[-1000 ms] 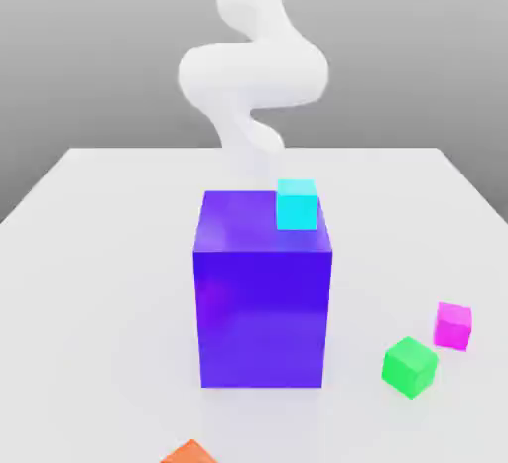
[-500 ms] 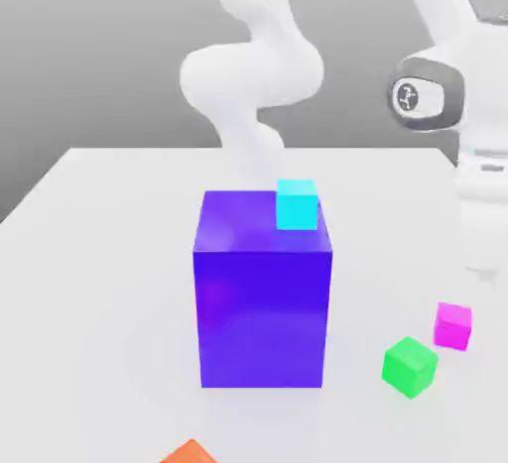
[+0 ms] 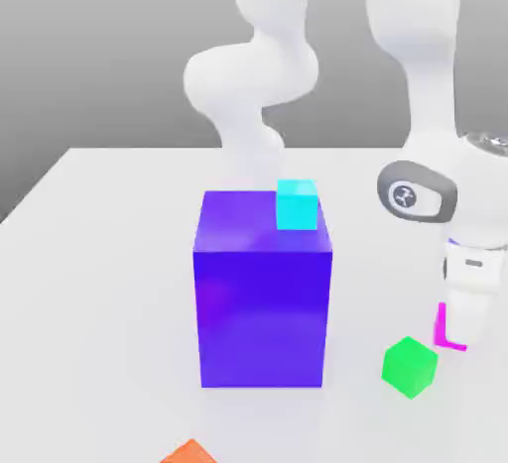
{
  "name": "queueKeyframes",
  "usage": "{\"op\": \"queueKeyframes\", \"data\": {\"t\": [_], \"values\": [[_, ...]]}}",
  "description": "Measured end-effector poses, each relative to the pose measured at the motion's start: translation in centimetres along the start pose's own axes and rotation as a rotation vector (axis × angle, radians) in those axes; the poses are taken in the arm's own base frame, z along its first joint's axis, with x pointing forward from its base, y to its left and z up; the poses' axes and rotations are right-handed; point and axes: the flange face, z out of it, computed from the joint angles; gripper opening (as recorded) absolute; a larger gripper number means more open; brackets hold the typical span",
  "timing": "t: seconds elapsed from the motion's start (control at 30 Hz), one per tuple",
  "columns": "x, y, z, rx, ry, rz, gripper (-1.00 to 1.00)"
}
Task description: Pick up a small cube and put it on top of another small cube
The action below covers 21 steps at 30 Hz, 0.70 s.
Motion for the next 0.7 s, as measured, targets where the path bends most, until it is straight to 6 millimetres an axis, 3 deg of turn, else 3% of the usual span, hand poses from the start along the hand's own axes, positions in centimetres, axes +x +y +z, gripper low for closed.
{"op": "queueKeyframes", "data": {"t": [0.2,0.27,0.4,0.43,0.57,0.6,0.7], "values": [[0.2,0.3,-5.6,-0.002,0.0,0.003,-1.0],[1.4,3.0,-7.4,-0.007,0.001,0.041,-1.0],[3.6,11.5,-10.5,-0.004,0.0,0.174,-1.0],[3.8,12.8,-10.3,-0.002,-0.001,0.195,-1.0],[3.9,11.8,-6.5,0.0,-0.001,0.162,-1.0],[3.8,11.7,-5.5,0.0,-0.001,0.161,1.0],[3.8,11.7,-5.5,0.0,-0.001,0.161,1.0]]}}
